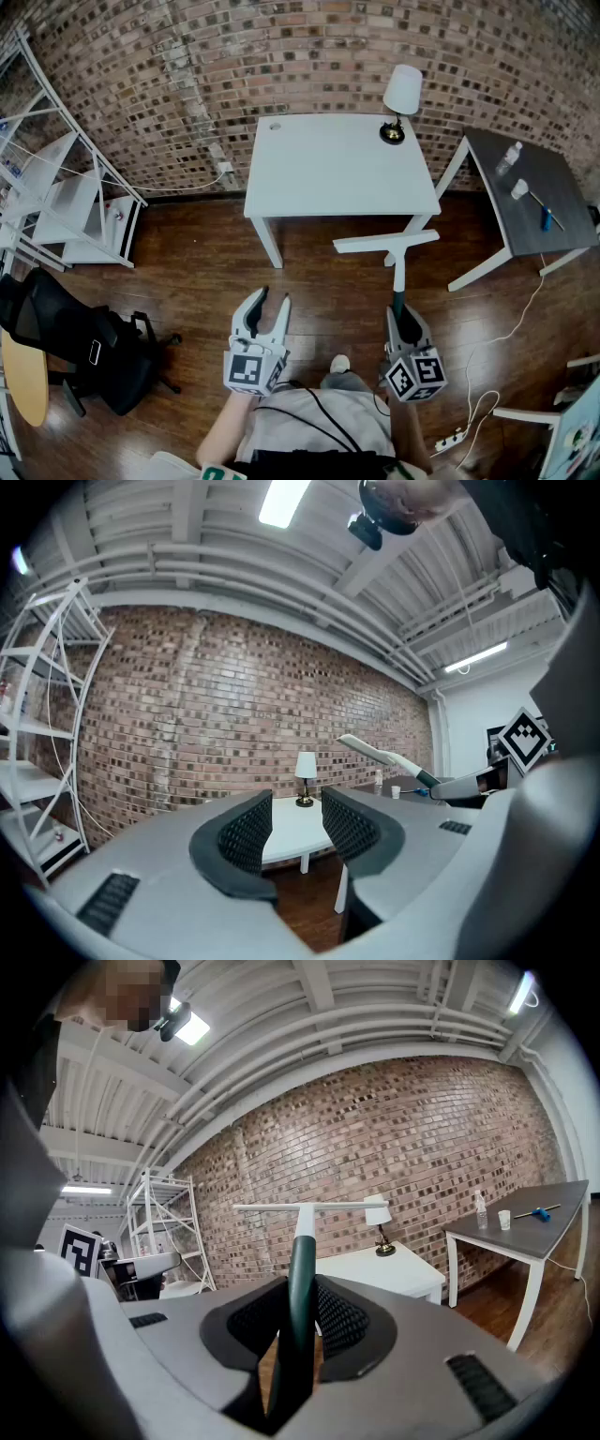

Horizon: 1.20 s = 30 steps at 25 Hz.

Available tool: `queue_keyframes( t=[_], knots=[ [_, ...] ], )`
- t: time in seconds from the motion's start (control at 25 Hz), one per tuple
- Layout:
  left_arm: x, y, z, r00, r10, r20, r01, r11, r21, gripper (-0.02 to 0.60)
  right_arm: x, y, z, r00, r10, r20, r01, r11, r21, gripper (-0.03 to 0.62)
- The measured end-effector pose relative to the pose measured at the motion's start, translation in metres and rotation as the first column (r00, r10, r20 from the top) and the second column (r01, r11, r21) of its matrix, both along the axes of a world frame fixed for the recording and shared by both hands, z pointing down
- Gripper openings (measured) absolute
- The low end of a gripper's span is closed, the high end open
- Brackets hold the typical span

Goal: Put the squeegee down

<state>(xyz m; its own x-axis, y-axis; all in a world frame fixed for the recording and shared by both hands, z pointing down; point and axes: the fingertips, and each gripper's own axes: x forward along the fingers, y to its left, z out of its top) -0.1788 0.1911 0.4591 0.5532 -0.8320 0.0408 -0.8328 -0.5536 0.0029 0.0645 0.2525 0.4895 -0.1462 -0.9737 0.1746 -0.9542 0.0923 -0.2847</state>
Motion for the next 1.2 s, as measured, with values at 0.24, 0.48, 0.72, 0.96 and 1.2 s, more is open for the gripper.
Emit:
queue_keyframes(
  t=[0.24, 0.48, 0.72, 0.96, 1.2],
  knots=[
    [0.058, -0.038, -0.012, 0.999, -0.037, 0.006, 0.037, 0.999, -0.013, 0.156, 0.060, -0.056, 0.014, 0.998, -0.058, 0.010, 0.058, 0.997, -0.053, 0.106],
    [0.074, -0.103, 0.004, 0.999, -0.044, -0.023, 0.043, 0.998, -0.047, 0.156, 0.065, -0.125, 0.037, 0.997, -0.069, 0.030, 0.071, 0.994, -0.077, 0.107],
    [0.087, -0.209, 0.032, 0.998, 0.023, -0.061, -0.025, 0.999, -0.030, 0.156, 0.048, -0.206, 0.059, 0.998, -0.065, 0.012, 0.066, 0.990, -0.128, 0.107],
    [0.105, -0.308, 0.025, 0.986, 0.114, -0.123, -0.115, 0.993, 0.000, 0.156, 0.060, -0.291, 0.049, 0.997, 0.007, -0.074, -0.018, 0.989, -0.146, 0.107],
    [0.125, -0.360, 0.010, 0.979, 0.158, -0.127, -0.166, 0.985, -0.051, 0.156, 0.062, -0.368, 0.069, 0.996, 0.011, -0.088, -0.026, 0.984, -0.174, 0.107]
  ],
)
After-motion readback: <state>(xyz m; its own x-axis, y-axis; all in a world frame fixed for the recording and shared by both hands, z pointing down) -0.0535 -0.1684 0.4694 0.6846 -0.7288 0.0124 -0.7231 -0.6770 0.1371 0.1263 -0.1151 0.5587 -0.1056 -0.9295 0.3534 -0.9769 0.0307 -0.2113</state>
